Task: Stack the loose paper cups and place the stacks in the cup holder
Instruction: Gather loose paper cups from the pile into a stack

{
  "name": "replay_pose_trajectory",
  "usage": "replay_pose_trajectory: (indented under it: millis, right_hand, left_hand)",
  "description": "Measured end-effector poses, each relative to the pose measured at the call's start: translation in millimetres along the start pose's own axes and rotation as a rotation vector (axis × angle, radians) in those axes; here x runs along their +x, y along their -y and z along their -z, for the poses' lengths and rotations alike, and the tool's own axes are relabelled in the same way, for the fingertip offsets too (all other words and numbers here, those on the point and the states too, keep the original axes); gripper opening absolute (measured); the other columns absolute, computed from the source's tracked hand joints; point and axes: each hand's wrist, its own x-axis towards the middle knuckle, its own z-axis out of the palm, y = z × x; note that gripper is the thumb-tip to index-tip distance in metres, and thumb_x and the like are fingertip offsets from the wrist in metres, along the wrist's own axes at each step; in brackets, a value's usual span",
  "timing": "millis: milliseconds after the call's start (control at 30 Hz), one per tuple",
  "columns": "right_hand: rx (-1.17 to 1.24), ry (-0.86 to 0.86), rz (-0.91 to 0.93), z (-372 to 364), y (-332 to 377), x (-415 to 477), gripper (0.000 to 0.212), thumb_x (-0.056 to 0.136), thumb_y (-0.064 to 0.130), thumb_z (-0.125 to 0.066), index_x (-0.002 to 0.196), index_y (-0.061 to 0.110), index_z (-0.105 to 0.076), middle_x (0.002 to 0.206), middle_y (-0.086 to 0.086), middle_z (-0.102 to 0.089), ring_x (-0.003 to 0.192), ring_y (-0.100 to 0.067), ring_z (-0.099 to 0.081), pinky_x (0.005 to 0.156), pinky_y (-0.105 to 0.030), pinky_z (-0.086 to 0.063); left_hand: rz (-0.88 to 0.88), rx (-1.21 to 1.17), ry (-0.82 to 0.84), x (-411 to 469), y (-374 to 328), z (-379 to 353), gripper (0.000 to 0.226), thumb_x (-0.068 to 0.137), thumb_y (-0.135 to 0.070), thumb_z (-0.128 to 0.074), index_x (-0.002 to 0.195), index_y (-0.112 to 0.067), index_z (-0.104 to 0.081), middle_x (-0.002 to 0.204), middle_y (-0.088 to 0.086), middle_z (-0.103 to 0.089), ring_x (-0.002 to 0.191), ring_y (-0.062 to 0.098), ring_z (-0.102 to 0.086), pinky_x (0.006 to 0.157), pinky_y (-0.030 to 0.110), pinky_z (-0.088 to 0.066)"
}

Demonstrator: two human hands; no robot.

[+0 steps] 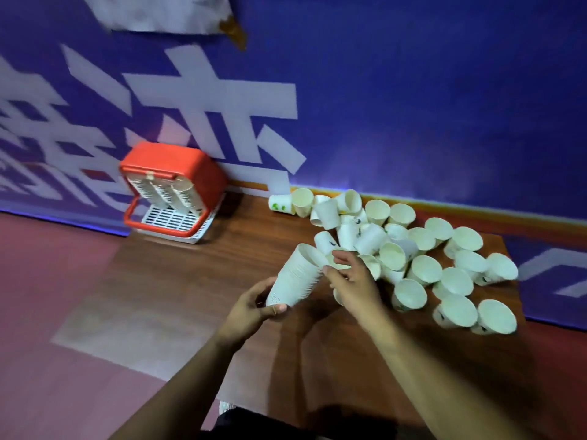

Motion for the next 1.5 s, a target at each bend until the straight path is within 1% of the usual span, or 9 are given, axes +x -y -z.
replay_pose_trajectory:
  millis: [200, 400, 633, 833, 967, 1167, 1300, 1400, 1500]
  right_hand:
    - [0.006, 0.207, -0.021, -109, 34, 37, 0.064, 0.056, 0.066, -0.077, 0.111, 0.038, -0.062, 0.109, 0.012, -0.070, 0.100, -0.009, -0.067, 0.092, -0.047, -0.054]
    - [0.035, 0.188, -0.003, -229, 67, 71, 0.070, 0.047, 0.074, -0.080, 0.109, 0.051, -0.058, 0.119, 0.012, -0.065, 0.106, -0.014, -0.065, 0.089, -0.050, -0.055]
    - [0.240, 0.245, 0.040, -370, 114, 112, 0.043, 0.083, 0.003, -0.073, 0.115, 0.025, -0.056, 0.108, 0.008, -0.071, 0.099, -0.010, -0.065, 0.071, -0.025, -0.053]
    - [0.187, 0.280, 0.089, -453, 132, 158, 0.051, 0.079, -0.006, -0.073, 0.117, 0.023, -0.055, 0.117, 0.001, -0.067, 0.106, -0.007, -0.063, 0.084, -0.022, -0.050]
    - [0.141, 0.308, 0.076, -489, 135, 185, 0.050, 0.080, -0.004, -0.073, 0.117, 0.026, -0.056, 0.119, 0.003, -0.066, 0.109, -0.007, -0.063, 0.088, -0.022, -0.049]
    - [0.119, 0.291, 0.055, -512, 123, 213, 0.062, 0.078, 0.011, -0.077, 0.130, 0.032, -0.050, 0.132, 0.003, -0.060, 0.123, -0.008, -0.055, 0.101, -0.035, -0.047]
    - [0.073, 0.285, 0.024, -520, 108, 224, 0.060, 0.079, 0.007, -0.077, 0.118, 0.045, -0.051, 0.131, 0.011, -0.058, 0.121, 0.001, -0.053, 0.100, -0.028, -0.046]
    - [0.016, 0.296, -0.010, -529, 97, 231, 0.057, 0.080, 0.006, -0.075, 0.117, 0.043, -0.050, 0.128, 0.013, -0.058, 0.117, 0.007, -0.053, 0.098, -0.021, -0.045]
    - [-0.054, 0.264, -0.006, -541, 88, 238, 0.057, 0.078, 0.019, -0.077, 0.122, 0.043, -0.050, 0.128, 0.015, -0.058, 0.121, 0.002, -0.052, 0.107, -0.030, -0.041]
  left_hand:
    - [-0.049, -0.014, -0.073, 0, -5, 106, 0.062, 0.077, -0.020, -0.080, 0.135, -0.018, -0.059, 0.127, 0.008, -0.068, 0.116, 0.023, -0.062, 0.090, 0.035, -0.055]
    - [-0.151, 0.129, -0.046, 25, -5, 227, 0.073, 0.083, -0.032, -0.079, 0.147, -0.032, -0.045, 0.141, -0.007, -0.059, 0.131, 0.016, -0.055, 0.107, 0.035, -0.044]
    - [-0.194, 0.198, -0.085, 64, -18, 376, 0.061, 0.080, -0.033, -0.079, 0.135, -0.041, -0.054, 0.130, -0.016, -0.064, 0.121, 0.000, -0.057, 0.100, 0.020, -0.043]
    - [-0.237, 0.226, -0.134, 103, -26, 471, 0.057, 0.079, -0.047, -0.075, 0.132, -0.033, -0.060, 0.126, -0.008, -0.064, 0.110, 0.005, -0.061, 0.092, 0.021, -0.049]
    - [-0.217, 0.208, -0.076, 129, -19, 508, 0.056, 0.088, -0.021, -0.077, 0.140, -0.021, -0.056, 0.127, -0.003, -0.068, 0.110, 0.018, -0.065, 0.094, 0.029, -0.053]
    - [-0.171, 0.156, -0.077, 164, 0, 525, 0.060, 0.089, -0.016, -0.074, 0.144, -0.020, -0.051, 0.137, -0.004, -0.063, 0.124, 0.015, -0.061, 0.102, 0.030, -0.051]
    - [-0.130, 0.164, -0.076, 182, 13, 530, 0.057, 0.087, -0.003, -0.074, 0.139, -0.018, -0.055, 0.135, 0.000, -0.064, 0.123, 0.015, -0.062, 0.105, 0.034, -0.051]
    - [-0.094, 0.205, -0.096, 189, 24, 535, 0.062, 0.081, -0.007, -0.076, 0.137, -0.025, -0.057, 0.132, 0.001, -0.065, 0.118, 0.016, -0.064, 0.102, 0.039, -0.053]
    - [-0.069, 0.285, -0.129, 198, 34, 538, 0.064, 0.078, -0.012, -0.076, 0.137, -0.030, -0.058, 0.122, 0.006, -0.066, 0.104, 0.017, -0.068, 0.095, 0.044, -0.056]
